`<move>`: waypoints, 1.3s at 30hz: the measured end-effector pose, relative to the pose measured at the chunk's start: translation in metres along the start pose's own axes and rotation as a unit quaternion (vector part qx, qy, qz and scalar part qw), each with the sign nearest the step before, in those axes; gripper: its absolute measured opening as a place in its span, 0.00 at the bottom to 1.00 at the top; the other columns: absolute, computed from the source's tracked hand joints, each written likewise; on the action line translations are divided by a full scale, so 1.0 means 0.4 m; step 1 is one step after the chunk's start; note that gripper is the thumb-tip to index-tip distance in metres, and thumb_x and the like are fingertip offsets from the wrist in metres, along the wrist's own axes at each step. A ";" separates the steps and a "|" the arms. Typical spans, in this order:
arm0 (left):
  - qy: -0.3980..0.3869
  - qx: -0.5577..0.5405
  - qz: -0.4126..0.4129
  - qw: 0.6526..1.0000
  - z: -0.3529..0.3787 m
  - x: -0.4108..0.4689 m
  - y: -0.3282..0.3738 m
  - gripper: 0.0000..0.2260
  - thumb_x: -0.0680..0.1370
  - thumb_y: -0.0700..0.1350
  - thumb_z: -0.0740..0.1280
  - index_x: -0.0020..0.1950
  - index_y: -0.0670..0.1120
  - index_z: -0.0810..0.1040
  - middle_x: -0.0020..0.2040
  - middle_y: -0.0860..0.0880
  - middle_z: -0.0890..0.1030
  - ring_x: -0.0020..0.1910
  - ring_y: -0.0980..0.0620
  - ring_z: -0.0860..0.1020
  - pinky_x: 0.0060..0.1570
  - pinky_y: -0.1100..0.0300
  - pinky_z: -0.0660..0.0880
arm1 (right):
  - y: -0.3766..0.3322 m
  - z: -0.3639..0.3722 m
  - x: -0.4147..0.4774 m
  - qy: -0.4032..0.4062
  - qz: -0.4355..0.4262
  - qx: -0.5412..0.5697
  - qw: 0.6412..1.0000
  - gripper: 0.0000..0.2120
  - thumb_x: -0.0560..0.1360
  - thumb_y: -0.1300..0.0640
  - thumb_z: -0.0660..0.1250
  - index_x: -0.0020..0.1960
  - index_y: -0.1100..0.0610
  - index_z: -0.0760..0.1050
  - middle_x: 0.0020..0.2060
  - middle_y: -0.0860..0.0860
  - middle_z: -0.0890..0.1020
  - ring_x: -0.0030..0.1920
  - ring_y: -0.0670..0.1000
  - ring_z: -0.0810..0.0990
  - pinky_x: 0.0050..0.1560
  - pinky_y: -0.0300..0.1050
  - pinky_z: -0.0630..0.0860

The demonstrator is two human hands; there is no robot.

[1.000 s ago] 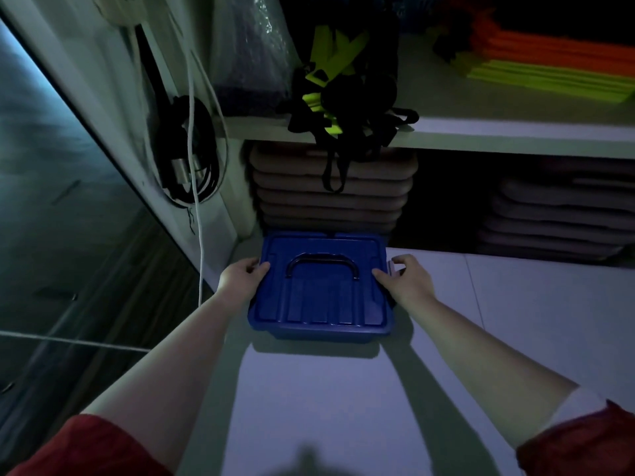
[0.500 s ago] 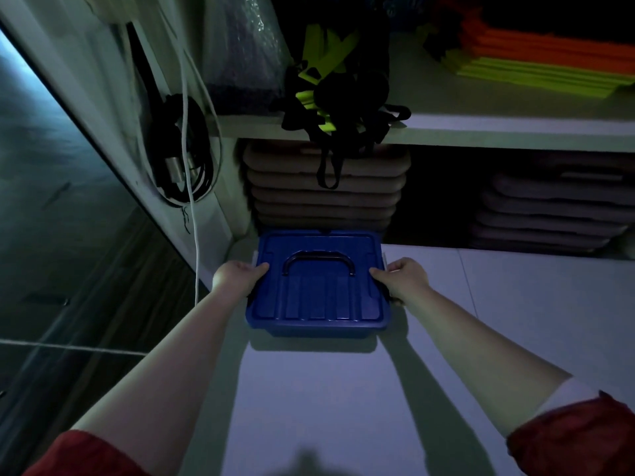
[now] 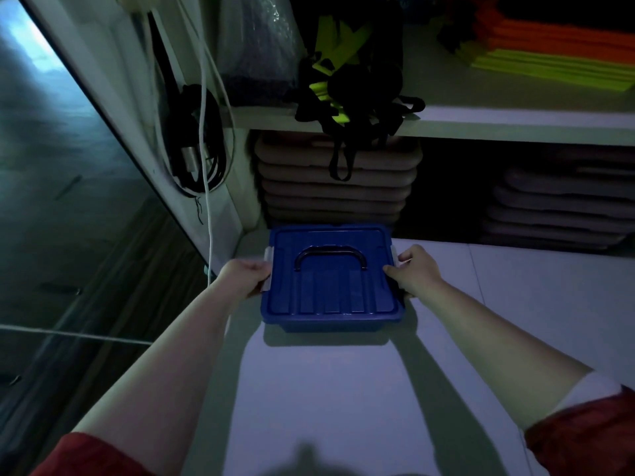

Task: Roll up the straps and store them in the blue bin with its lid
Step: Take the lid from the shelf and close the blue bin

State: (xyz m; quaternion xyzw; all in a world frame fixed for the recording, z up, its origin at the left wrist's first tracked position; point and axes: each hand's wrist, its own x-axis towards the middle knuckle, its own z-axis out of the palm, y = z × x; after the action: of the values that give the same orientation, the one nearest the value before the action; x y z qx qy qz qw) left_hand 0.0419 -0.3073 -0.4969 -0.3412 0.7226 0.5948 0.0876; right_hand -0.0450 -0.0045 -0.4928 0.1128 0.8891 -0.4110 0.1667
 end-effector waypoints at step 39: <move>0.094 0.176 0.095 0.975 0.044 -0.049 0.012 0.13 0.76 0.51 0.67 0.56 0.45 0.81 0.52 0.46 0.84 0.49 0.47 0.81 0.51 0.54 0.78 | 0.023 -0.006 -0.038 -0.087 0.048 0.145 0.984 0.15 0.74 0.47 0.70 0.51 0.57 0.75 0.49 0.57 0.81 0.41 0.54 0.78 0.38 0.43 0.76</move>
State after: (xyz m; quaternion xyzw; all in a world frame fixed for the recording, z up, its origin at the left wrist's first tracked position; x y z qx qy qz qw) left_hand 0.0489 -0.2831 -0.4873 -0.3046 0.8500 0.4293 0.0208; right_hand -0.0283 0.0023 -0.4919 0.1417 0.7956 -0.5357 0.2449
